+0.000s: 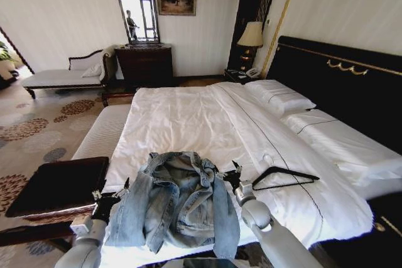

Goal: Pick up the clothes from the bed and hang them on the clothes hanger.

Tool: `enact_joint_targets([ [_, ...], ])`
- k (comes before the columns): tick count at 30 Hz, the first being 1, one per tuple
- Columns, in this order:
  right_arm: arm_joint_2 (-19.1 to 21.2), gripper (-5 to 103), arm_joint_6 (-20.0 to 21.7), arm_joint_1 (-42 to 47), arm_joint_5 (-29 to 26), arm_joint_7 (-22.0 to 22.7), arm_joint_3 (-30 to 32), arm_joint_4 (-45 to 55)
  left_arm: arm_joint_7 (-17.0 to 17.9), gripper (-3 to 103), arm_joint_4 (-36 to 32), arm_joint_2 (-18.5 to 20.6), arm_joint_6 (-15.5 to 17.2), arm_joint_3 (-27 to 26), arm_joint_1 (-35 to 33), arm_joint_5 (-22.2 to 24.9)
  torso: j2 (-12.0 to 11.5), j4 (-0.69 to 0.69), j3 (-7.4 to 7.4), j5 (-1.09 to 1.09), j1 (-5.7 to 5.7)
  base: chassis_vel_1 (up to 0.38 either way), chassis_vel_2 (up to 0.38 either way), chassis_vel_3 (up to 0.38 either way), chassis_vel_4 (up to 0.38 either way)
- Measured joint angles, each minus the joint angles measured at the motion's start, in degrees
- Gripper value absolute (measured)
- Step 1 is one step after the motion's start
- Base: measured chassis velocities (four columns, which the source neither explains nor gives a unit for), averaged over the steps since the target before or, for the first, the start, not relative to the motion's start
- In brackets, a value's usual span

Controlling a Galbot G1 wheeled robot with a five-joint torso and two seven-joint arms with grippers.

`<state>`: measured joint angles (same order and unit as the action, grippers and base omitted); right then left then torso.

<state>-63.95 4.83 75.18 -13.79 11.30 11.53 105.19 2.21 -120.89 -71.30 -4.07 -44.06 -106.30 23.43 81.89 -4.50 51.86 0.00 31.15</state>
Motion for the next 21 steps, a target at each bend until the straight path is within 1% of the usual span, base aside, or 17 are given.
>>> enact_joint_targets([
  [3,-0.1,100,-0.79,0.18,0.07,-0.12,0.34,0.16,-0.61,100,-1.14,-1.58,-1.47,0.04,-1.99,-1.28,0.0,0.0,0.0,-0.01,0.0,0.0,0.0,0.0,0.0],
  [6,-0.59,100,-1.02,-0.14,-0.2,-0.15,0.58,0.29,-1.42,100,-2.5,-3.71,-4.08,-0.29,-5.11,-4.23,0.0,0.0,0.0,0.0,0.0,0.0,0.0,0.0,0.0],
  [7,-0.59,100,-1.02,-0.14,-0.2,-0.15,0.58,0.29,-1.42,100,-2.5,-3.71,-4.08,-0.29,-5.11,-4.23,0.0,0.0,0.0,0.0,0.0,0.0,0.0,0.0,0.0],
  [9,-0.97,100,-1.1,-0.23,-0.45,-0.15,0.87,0.27,-1.85,100,-2.85,-4.56,-5.69,-0.78,-7.42,-4.59,0.0,0.01,0.0,0.0,0.0,0.0,0.0,0.0,0.0],
  [14,-1.25,100,-1.12,0.05,-0.49,-0.14,1.27,0.12,-2.04,100,-1.98,-5.54,-7.11,-1.46,-8.99,-3.95,-0.01,0.0,0.0,0.0,0.0,0.0,0.0,0.0,0.0],
  [21,-1.01,100,-0.98,0.45,-0.57,-0.06,1.6,0.05,-2.03,100,-1.24,-7.17,-7.22,-1.37,-9.35,-2.86,-0.01,0.0,0.0,0.0,0.0,-0.007,-0.004,0.004,0.006],
])
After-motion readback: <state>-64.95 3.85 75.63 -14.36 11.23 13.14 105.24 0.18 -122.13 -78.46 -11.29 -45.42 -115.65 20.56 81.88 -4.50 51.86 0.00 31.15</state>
